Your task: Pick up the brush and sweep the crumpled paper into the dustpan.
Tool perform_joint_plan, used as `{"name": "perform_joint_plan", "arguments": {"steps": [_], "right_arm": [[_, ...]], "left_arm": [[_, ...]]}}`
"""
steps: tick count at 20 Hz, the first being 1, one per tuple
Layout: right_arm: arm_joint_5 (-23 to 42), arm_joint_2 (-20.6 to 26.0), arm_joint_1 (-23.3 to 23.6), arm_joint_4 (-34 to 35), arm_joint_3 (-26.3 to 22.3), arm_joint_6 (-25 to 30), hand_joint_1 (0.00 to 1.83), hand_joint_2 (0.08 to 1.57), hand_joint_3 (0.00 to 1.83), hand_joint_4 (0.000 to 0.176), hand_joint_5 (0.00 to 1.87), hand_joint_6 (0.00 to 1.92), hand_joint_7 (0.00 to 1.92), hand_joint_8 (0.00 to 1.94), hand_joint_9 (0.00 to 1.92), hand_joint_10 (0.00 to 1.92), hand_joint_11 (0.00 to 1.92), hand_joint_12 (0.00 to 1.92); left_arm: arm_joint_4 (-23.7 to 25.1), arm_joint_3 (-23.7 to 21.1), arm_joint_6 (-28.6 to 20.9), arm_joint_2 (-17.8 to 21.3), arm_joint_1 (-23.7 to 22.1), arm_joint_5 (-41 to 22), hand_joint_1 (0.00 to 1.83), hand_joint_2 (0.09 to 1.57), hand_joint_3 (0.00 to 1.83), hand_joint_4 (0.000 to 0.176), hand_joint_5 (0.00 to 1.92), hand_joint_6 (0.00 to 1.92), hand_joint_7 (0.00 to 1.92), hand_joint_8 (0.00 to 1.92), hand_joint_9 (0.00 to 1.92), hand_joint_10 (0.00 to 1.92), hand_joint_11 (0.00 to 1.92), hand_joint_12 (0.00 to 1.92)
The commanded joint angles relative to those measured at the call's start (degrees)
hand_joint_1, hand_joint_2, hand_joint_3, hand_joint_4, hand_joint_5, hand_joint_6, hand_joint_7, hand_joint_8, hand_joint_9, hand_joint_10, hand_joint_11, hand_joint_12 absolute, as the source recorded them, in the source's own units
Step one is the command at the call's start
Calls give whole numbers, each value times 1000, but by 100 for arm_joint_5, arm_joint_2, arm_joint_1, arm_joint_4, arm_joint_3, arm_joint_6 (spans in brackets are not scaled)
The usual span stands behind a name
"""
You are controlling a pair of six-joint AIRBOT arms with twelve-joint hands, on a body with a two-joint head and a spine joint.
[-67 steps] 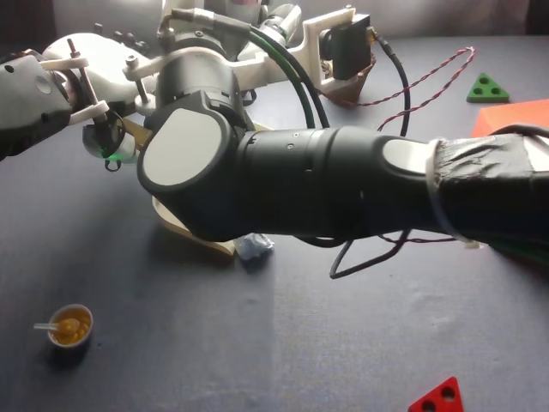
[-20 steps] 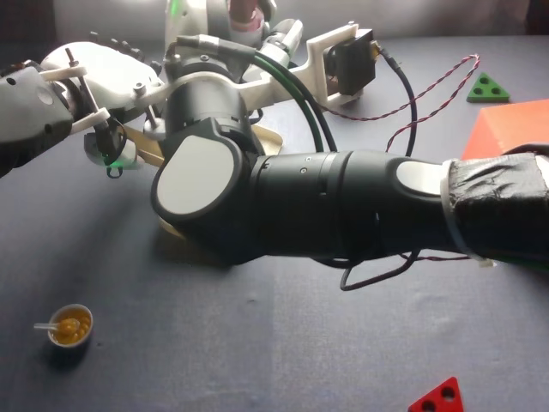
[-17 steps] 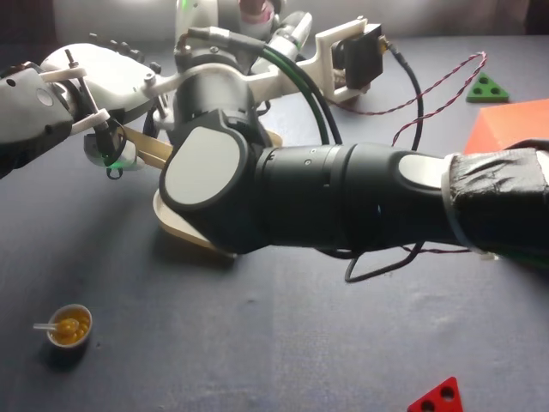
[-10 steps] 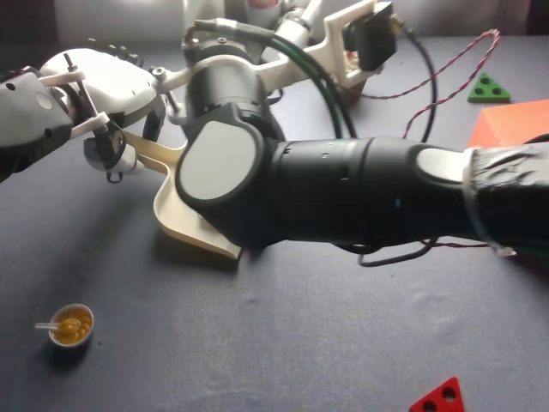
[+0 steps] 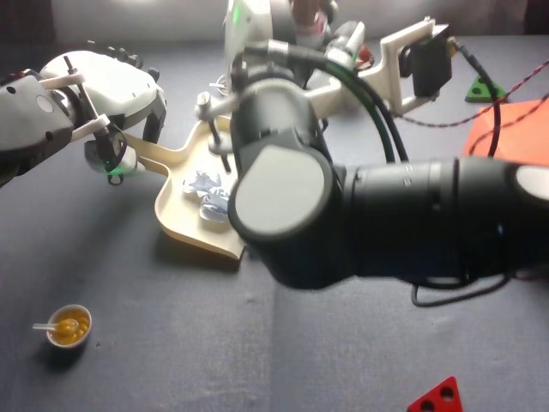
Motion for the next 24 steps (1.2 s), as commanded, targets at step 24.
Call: {"name": "perform_joint_plan", "arguments": {"steps": [24], "right_arm": [[-171, -663, 63, -678, 763, -29, 1539, 1193, 3, 176, 989, 1921, 1094, 1941, 1034, 1921, 957, 1921]], "left_arm": [[155, 28, 5, 50, -71, -551, 1131, 1138, 0, 0, 939, 1038, 403, 4, 297, 5, 219, 234]]}}
